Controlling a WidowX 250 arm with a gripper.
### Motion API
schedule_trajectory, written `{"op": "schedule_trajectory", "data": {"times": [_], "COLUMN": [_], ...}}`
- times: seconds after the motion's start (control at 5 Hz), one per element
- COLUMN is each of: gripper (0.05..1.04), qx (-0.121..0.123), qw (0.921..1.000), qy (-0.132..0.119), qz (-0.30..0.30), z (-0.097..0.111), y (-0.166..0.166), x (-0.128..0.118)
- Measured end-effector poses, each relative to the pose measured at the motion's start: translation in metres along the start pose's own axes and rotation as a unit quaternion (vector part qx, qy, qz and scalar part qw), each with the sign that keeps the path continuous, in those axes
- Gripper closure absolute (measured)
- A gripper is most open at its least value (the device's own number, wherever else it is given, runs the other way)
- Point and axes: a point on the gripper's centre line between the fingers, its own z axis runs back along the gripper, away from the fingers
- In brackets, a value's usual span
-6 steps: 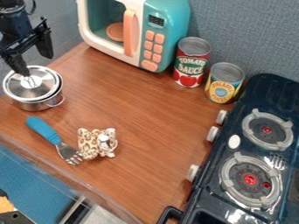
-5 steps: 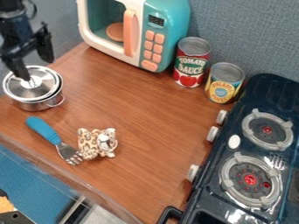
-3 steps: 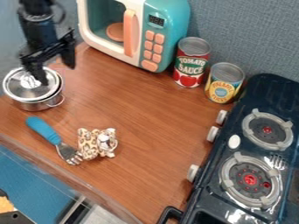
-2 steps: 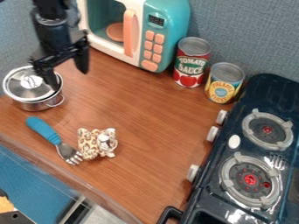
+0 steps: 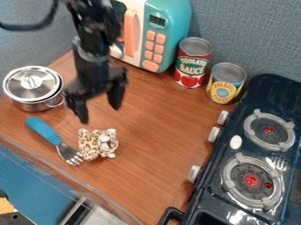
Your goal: Put the tiger stuffed toy to the upper left beside the pot
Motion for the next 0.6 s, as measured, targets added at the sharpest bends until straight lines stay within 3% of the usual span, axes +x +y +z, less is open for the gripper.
{"op": "schedule_trajectory", "data": {"times": [0.2, 0.6], "gripper": [0.083, 0.083], "qx": [-0.007, 0.021], "qw": [0.9998, 0.9982], "qy": [0.012, 0.038], "qz": [-0.018, -0.041], "z": [-0.012, -0.043], "y": [-0.004, -0.007], "x": [-0.011, -0.027]}}
